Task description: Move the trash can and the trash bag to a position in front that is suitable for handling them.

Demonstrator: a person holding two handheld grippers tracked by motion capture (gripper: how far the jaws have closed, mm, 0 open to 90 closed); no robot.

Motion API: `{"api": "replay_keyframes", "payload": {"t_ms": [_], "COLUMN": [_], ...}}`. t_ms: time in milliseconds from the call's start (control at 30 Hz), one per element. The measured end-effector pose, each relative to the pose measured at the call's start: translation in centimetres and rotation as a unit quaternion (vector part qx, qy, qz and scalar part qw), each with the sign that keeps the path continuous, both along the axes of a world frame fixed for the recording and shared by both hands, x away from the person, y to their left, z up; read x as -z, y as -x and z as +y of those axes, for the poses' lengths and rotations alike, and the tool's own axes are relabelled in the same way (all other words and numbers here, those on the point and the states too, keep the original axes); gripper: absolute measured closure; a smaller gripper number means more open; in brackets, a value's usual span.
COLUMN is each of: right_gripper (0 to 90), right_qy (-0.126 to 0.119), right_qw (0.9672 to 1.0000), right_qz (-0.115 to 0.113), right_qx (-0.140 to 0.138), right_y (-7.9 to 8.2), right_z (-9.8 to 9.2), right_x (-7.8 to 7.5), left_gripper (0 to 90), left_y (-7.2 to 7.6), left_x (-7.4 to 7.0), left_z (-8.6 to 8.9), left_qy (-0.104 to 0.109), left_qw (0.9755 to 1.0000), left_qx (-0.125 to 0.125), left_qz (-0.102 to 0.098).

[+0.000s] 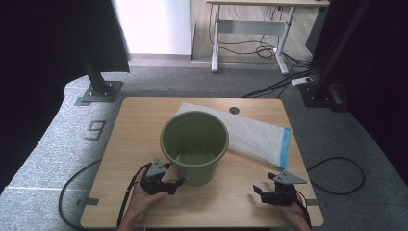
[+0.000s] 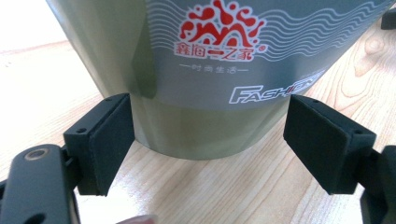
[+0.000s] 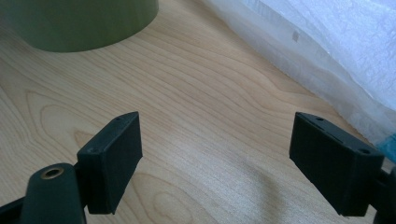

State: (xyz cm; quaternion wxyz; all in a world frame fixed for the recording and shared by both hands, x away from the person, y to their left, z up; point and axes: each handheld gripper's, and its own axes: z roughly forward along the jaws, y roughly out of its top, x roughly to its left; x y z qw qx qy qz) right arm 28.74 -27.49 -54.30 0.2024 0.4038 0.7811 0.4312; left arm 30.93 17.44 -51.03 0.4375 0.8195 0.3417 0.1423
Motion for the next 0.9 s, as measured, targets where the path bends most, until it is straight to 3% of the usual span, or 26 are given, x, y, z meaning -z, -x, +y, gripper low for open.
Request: {"api": "replay_keyframes", "payload": {"t_ms": [100,233,733,900], "right_gripper": [16.5,16.7,16.9,16.9], "right_qy": [-0.001,-0.007,-0.013,-0.014], "right_qw": [1.0,0.9999,0.9998,0.9997], "right_qz": [0.002,0.006,0.006,0.004], "right_qx": [0.003,0.008,0.015,0.018], "right_y": [-0.1,-0.3,-0.4,-0.4], "right_z": [-0.1,-0.3,-0.7,-1.0], "right_x": [0.1,0.2,0.2,0.1], "left_gripper": [16.4,15.8,16.5,16.6], "left_y": [0.0,-0.4,-2.3,-1.7], "left_x": [-0.3,-0.3,-0.5,-0.8], "left_z": [0.6,0.7,-2.1,-1.4], "left_qy": [0.013,0.029,0.029,0.024], "left_qw": [0.9999,0.9996,0.9994,0.9997], "left_qx": [-0.008,0.0,0.018,0.008], "left_qz": [-0.004,0.004,0.005,-0.004]}}
